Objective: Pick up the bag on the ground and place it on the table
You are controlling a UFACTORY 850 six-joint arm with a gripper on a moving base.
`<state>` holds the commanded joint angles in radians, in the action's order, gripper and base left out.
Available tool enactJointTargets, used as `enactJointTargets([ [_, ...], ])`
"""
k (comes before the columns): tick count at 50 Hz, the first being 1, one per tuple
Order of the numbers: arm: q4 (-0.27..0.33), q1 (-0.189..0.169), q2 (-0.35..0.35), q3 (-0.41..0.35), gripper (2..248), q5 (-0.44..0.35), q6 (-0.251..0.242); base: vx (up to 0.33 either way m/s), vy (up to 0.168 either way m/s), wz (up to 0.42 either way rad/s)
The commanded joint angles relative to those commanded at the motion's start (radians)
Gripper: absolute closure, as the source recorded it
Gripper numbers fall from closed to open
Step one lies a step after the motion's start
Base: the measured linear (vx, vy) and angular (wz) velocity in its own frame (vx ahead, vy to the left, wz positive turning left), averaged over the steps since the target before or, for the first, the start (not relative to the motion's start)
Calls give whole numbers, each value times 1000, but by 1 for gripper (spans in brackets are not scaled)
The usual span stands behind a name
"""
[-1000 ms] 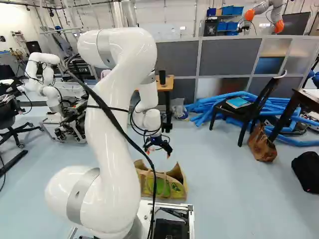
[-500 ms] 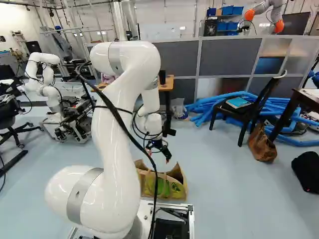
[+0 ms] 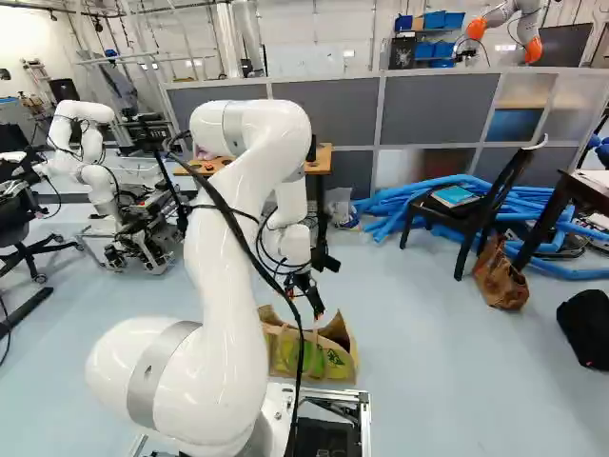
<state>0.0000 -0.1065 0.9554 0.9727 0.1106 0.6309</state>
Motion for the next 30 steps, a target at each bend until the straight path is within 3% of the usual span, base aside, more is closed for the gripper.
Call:
enactJointTargets([
  [30,0,0,126,91,3,0,315,0,0,0],
])
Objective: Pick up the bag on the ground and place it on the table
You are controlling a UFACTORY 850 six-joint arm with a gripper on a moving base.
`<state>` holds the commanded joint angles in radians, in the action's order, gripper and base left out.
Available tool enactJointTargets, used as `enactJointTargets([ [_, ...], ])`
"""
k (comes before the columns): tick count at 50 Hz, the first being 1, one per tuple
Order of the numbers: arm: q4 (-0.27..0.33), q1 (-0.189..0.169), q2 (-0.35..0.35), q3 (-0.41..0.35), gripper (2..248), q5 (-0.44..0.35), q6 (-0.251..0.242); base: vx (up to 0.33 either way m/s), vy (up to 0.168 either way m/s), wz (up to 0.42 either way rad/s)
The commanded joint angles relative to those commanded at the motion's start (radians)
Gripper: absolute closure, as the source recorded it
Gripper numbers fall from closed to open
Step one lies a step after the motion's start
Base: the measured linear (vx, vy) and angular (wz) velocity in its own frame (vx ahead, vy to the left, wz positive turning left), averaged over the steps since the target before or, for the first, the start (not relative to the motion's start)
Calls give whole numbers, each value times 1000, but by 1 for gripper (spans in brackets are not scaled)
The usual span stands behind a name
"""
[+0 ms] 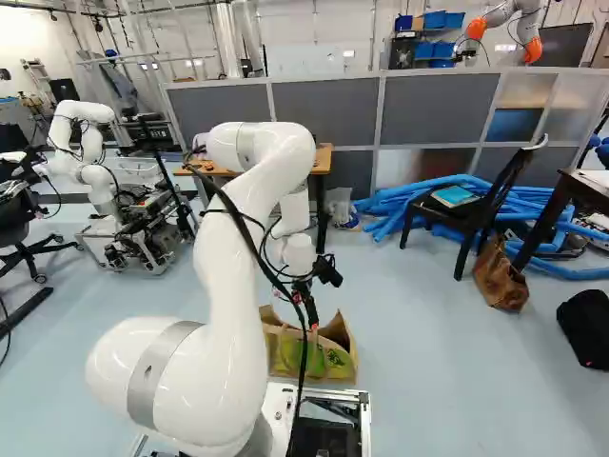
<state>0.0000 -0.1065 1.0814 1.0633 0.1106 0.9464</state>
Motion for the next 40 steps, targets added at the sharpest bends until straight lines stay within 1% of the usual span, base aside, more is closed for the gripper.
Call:
enactJointTargets([
  [40,0,0,162,128,3,0,421,0,0,0],
])
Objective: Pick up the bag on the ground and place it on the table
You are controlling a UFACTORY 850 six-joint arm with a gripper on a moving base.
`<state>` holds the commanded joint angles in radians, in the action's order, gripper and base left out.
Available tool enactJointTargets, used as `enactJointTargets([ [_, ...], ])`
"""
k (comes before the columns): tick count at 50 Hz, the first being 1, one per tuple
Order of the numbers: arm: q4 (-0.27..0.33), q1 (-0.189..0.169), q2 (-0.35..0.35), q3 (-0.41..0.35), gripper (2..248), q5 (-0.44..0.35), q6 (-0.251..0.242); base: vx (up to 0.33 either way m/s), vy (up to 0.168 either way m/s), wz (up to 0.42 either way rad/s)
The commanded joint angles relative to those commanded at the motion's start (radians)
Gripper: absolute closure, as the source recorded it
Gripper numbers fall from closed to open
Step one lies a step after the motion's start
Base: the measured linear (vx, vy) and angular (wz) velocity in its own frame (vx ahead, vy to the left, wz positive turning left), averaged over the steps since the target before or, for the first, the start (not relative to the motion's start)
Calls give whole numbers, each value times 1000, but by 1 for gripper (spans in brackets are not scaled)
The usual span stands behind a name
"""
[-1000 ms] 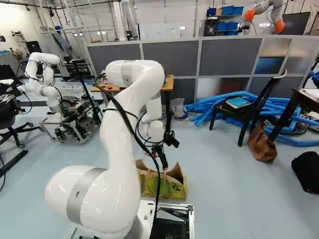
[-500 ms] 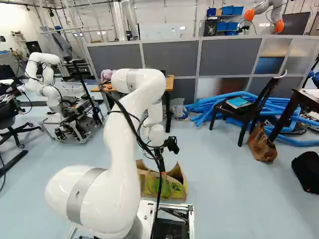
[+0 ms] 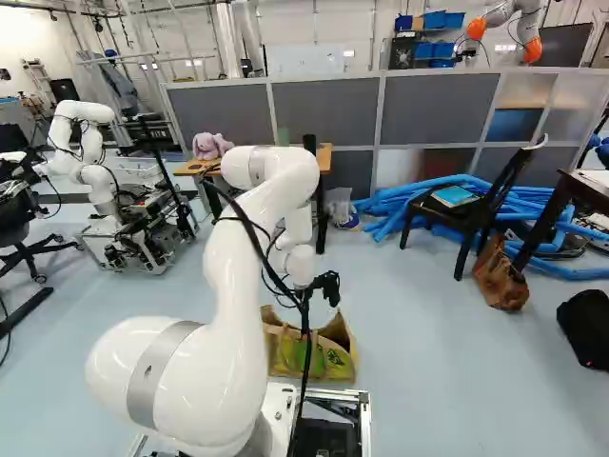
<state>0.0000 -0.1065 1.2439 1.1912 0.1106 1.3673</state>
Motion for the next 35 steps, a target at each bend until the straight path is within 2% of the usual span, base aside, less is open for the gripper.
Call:
enactJointTargets([
  [10,0,0,40,33,3,0,105,0,0,0],
  [14,0,0,56,47,3,0,130,0,0,0],
  [35,0,0,139,119,3,0,146,0,0,0],
])
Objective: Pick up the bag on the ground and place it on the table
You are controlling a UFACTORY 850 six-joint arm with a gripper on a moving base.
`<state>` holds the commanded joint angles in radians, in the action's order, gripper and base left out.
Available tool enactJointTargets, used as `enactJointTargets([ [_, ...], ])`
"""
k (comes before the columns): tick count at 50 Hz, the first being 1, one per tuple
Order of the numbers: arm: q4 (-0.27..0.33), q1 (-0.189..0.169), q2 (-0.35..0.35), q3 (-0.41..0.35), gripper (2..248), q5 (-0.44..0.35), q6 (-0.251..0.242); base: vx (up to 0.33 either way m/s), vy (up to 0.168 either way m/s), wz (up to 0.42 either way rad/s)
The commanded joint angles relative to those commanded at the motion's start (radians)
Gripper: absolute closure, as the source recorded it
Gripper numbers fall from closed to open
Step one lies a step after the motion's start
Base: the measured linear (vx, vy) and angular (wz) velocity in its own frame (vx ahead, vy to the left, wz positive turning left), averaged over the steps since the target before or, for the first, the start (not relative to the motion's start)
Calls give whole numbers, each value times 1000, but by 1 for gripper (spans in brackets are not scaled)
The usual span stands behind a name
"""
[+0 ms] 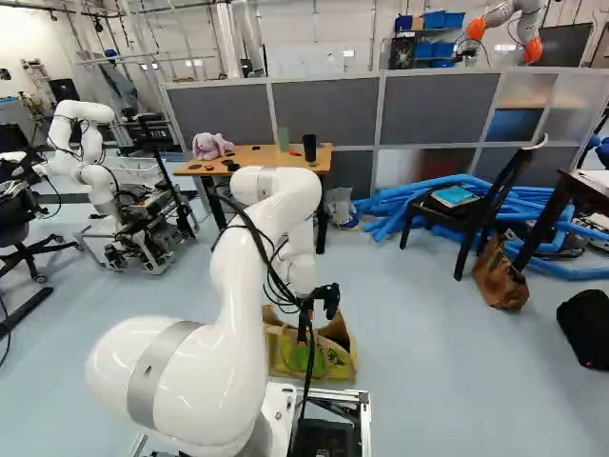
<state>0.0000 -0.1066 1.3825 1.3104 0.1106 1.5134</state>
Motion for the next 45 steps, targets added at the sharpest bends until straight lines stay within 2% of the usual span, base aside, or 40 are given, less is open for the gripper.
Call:
enactJointTargets([
  [30,0,0,116,107,3,0,0,0,0,0],
  [40,0,0,130,121,3,0,0,0,0,0],
  [41,0,0,130,121,33,0,0,0,0,0],
  [45,0,0,131,122,33,0,0,0,0,0],
])
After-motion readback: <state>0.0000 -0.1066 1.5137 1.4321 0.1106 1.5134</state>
